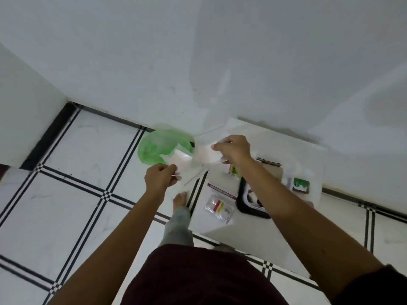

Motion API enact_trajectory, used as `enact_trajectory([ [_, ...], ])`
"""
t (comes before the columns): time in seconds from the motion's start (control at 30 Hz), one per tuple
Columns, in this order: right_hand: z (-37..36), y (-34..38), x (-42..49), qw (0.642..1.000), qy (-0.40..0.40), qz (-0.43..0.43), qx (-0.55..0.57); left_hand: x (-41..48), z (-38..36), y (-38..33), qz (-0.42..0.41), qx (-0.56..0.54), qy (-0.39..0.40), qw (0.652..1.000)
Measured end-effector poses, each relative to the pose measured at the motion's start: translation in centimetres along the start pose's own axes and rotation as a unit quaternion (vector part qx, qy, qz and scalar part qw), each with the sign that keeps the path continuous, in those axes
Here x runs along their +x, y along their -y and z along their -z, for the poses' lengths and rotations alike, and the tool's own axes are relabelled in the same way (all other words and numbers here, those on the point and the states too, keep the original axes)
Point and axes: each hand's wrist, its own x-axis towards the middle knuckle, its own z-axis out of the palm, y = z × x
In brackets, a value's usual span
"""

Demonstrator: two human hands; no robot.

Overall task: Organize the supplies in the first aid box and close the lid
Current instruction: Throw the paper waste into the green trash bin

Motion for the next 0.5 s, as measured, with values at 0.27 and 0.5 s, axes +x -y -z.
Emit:
enact_trajectory([
  [0.27,-16.7,-0.9,11.5,0.982,0.030,-0.187,-0.009,19.4,5.0,0.0,0.059,0.108,-0.039,0.992],
  [0.5,-27.7,-8.0,24.9,0.953,-0.014,-0.302,-0.013,36.4,5.4,5.4,0.095,0.190,-0.033,0.977],
])
